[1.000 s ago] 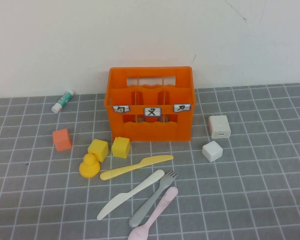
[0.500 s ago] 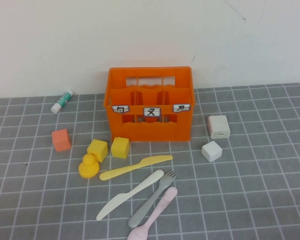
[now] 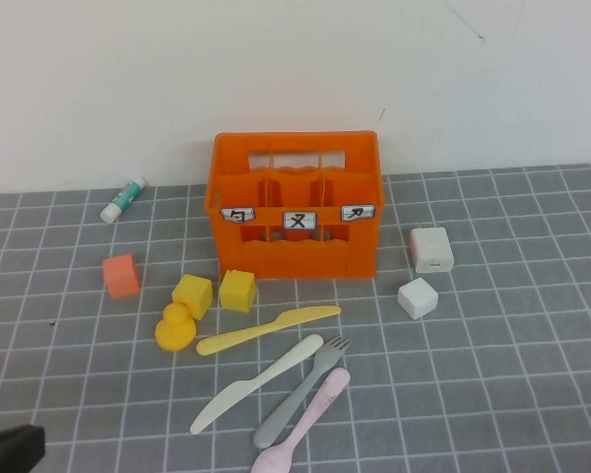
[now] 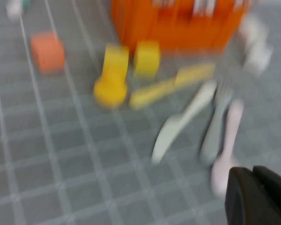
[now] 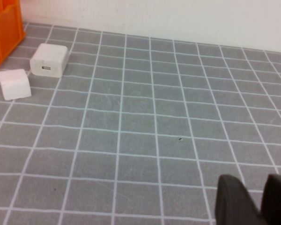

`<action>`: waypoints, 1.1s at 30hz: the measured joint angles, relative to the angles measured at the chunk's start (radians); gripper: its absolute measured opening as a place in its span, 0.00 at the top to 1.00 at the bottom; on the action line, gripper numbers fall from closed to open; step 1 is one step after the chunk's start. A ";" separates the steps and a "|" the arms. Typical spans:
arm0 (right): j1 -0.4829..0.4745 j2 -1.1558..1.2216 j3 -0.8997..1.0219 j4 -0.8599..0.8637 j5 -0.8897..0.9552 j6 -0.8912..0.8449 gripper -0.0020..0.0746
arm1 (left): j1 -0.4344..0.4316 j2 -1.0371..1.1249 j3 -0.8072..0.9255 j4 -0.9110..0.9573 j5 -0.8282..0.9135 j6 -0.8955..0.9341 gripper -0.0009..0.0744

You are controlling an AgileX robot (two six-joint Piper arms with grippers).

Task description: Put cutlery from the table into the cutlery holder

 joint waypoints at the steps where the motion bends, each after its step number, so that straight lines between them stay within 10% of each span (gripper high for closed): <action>1: 0.000 0.000 0.000 0.000 0.000 0.000 0.78 | 0.000 0.066 -0.036 0.038 0.041 0.013 0.99; 8: 0.000 0.000 0.000 0.000 0.000 0.000 0.78 | -0.106 0.413 -0.229 0.188 0.105 0.021 0.99; 15: 0.000 0.000 0.000 0.000 0.000 0.000 0.78 | -0.390 0.759 -0.403 0.449 0.127 -0.009 0.97; 25: 0.000 0.000 0.000 0.000 0.000 0.000 0.78 | -0.590 1.112 -0.637 0.518 0.112 -0.012 0.58; 33: 0.000 0.000 0.000 0.000 0.000 0.000 0.78 | -0.633 1.353 -0.765 0.484 0.088 -0.067 0.52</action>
